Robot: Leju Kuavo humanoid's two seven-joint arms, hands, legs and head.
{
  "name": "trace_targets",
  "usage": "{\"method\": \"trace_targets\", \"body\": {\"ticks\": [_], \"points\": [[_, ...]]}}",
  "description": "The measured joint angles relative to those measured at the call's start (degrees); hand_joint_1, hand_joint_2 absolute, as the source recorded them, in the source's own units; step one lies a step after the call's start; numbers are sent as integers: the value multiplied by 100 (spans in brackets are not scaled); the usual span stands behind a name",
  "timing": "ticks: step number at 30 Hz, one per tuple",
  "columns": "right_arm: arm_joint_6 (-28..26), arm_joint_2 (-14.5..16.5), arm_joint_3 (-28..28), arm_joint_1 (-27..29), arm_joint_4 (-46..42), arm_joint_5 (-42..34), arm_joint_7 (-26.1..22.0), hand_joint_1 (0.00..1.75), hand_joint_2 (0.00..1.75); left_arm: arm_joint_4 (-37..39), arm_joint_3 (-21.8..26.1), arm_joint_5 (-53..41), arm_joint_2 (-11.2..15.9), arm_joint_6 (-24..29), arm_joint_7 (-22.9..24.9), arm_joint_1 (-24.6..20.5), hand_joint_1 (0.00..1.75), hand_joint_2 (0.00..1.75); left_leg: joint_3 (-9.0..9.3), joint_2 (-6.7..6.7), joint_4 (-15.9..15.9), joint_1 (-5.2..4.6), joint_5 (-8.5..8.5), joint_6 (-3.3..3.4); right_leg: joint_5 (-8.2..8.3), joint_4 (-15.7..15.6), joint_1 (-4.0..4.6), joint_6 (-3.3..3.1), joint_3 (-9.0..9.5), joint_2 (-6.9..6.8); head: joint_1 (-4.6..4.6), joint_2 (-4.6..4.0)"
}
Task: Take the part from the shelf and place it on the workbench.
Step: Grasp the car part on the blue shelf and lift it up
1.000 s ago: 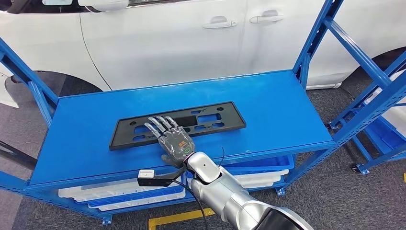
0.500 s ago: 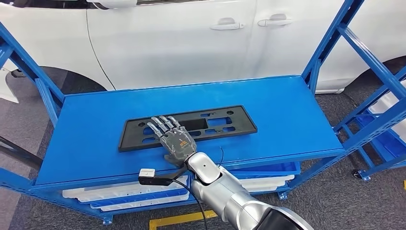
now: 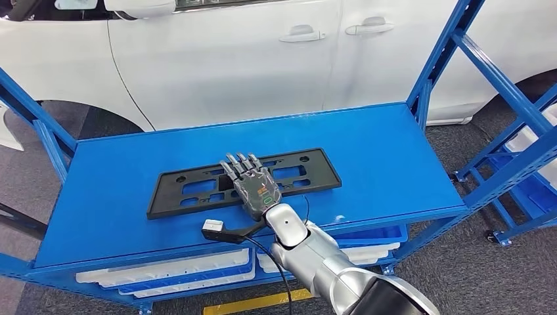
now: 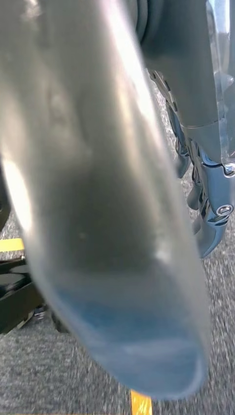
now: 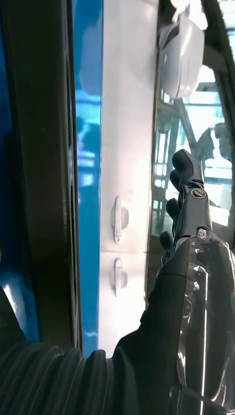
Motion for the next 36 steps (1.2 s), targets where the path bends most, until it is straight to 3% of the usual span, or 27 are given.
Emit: {"method": "trace_targets", "body": {"ticks": [1,2,4,5,7,8,10,12,13,16,18,20,22,24,26,27,28,30,32,36], "points": [[2,-19,0,-15,36,42,58,14,175,0,-1,-10,3,0,2,-4,0,0,139,-4,-332,-8,124,26,-21,16,10,23,4,4,-1,1],[3,-36,0,-27,70,79,105,57,175,0,-1,-20,4,0,4,-5,0,0,225,-9,-545,-18,182,59,-32,27,18,48,-4,6,2,1],[4,-67,0,-40,121,119,153,144,175,0,-1,-25,4,1,10,7,0,0,236,-18,-622,-44,150,131,-33,37,24,94,-35,11,12,1],[5,-80,1,-41,141,133,168,175,175,0,-1,-25,3,2,13,16,0,0,236,-16,-624,-36,153,168,-45,37,22,122,-40,12,17,1],[35,-111,2,-68,197,177,226,175,175,0,1,-26,2,7,14,15,0,0,254,-13,-656,-15,158,235,-173,211,15,183,-114,7,34,0],[74,-129,3,-88,233,200,266,175,175,0,1,-27,1,11,14,5,0,0,264,-12,-669,-6,162,266,-306,459,9,211,-233,2,42,0],[197,-187,4,-111,312,232,349,175,175,0,1,-34,3,21,15,-12,0,0,267,-12,-669,-14,154,305,-598,1192,-11,243,-614,-8,56,1],[298,-259,3,-104,369,232,407,175,175,0,2,-51,4,23,8,-8,0,0,273,-14,-663,-22,144,319,-651,1612,-20,243,-877,-11,57,1],[326,-289,-1,-106,388,226,420,175,175,0,3,-62,4,16,-7,-3,0,0,284,-15,-660,-26,137,318,-526,1511,-19,227,-856,-13,57,1],[337,-355,-42,-120,411,198,435,175,175,0,3,-92,-2,-43,-113,-2,0,0,321,-21,-651,-51,111,293,11,443,11,129,-373,-19,61,0],[314,-391,-75,-119,419,187,433,175,175,0,3,-97,-6,-78,-194,-2,0,0,326,-25,-647,-63,95,244,101,85,40,100,-211,-21,64,1],[281,-413,-107,-123,420,184,431,175,175,-1,3,-99,0,-92,-265,-3,0,0,342,-22,-659,-64,87,179,109,43,36,84,-192,-20,64,1],[260,-432,-148,-129,424,182,431,175,175,-2,3,-114,10,-93,-334,-6,0,87,310,-15,-530,-59,-19,125,134,-18,2,35,-142,-29,60,1],[223,-451,-186,-127,431,167,425,175,175,-2,3,-136,15,-84,-425,-2,0,175,70,-10,32,-41,-341,80,147,-55,-17,4,-107,-44,53,-1],[154,-472,-223,-113,435,133,389,175,175,-2,3,-150,15,-71,-541,10,0,175,-279,-9,777,-24,-650,43,142,-48,-13,-6,-107,-47,52,0],[119,-483,-253,-100,424,107,343,175,175,-2,3,-154,15,-74,-615,16,0,175,-373,-8,964,-17,-673,29,136,-42,-13,-5,-104,-46,52,0],[94,-495,-294,-75,379,73,276,175,175,-2,3,-158,17,-92,-695,20,0,175,-356,-7,919,-8,-578,20,127,-34,-16,1,-96,-44,51,0],[73,-535,-443,-1,141,-6,78,175,175,-2,3,-160,28,-174,-864,21,0,175,-33,1,217,20,-180,9,95,0,-25,32,-79,-33,51,-1],[61,-573,-629,54,-155,-66,-81,175,175,-1,3,-160,34,-248,-963,9,0,175,273,-5,-445,22,52,40,65,47,-8,85,-92,-12,50,0],[38,-620,-898,152,-550,-180,-283,175,175,0,3,-156,33,-290,-1020,7,0,175,323,-27,-598,5,81,200,48,80,1,195,-127,4,56,0]]}}
